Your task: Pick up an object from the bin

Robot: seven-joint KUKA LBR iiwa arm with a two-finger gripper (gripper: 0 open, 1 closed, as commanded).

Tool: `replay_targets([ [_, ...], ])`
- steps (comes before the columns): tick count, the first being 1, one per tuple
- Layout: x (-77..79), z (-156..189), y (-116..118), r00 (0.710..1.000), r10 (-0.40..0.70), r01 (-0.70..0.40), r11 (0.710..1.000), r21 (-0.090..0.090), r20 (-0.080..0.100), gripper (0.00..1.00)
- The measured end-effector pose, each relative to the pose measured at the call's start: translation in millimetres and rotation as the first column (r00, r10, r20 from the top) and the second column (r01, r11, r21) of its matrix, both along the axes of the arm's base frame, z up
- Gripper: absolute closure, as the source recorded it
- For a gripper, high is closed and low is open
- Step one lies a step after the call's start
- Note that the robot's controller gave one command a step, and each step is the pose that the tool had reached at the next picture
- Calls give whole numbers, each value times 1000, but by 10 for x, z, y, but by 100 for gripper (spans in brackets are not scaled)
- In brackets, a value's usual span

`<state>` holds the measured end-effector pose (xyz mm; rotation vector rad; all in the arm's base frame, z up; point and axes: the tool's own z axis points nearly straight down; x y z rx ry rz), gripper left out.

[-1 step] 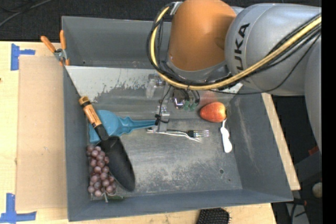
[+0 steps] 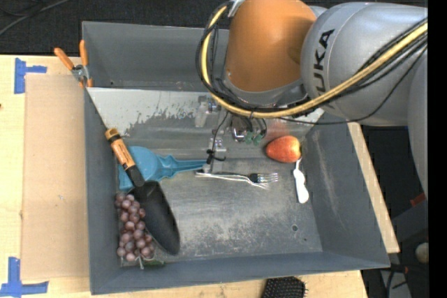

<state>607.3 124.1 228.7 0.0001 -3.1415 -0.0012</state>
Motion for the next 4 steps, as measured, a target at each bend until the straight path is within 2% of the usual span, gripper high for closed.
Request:
replay_targets([
  [1,71,-818,273,998,-55,55,998,1,2,0],
  [2,19,-1306,315,999,-44,44,999,-2,-4,0],
  [3,99,-1207,316,988,-151,151,988,1,0,0],
  [4,145,-1566,592,974,-228,228,974,-1,-1,0],
])
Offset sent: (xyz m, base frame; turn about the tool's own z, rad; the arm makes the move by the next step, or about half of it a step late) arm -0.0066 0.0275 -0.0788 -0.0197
